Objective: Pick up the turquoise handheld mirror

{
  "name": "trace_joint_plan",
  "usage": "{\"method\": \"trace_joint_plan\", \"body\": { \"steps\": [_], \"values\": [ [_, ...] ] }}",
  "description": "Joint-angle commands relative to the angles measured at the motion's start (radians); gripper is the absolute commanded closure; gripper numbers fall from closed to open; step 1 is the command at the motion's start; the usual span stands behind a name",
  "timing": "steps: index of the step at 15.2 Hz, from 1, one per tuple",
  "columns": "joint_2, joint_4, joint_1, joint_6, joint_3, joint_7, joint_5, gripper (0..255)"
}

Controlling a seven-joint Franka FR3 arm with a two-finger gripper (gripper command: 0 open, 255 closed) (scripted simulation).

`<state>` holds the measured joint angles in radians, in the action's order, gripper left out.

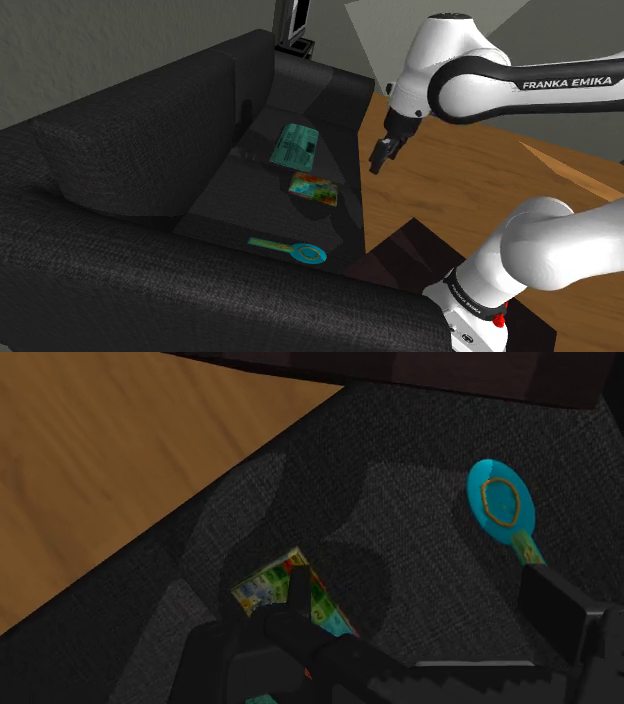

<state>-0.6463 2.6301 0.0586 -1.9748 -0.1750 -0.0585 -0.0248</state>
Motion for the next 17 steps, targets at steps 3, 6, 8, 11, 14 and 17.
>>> {"method": "trace_joint_plan", "body": {
  "steps": [3,6,8,11,14,17],
  "values": [
    [0.095,0.053,0.02,-0.148,-0.046,-0.046,0.018,0],
    [0.192,0.068,0.028,-0.259,-0.083,-0.085,0.02,0],
    [0.265,0.071,0.03,-0.332,-0.109,-0.114,0.013,0],
    [0.384,0.063,0.025,-0.44,-0.149,-0.168,-0.013,0],
    [0.514,0.04,0.015,-0.539,-0.186,-0.241,-0.071,0],
    [0.652,0.003,0.007,-0.624,-0.211,-0.34,-0.172,0]
  ]
}}
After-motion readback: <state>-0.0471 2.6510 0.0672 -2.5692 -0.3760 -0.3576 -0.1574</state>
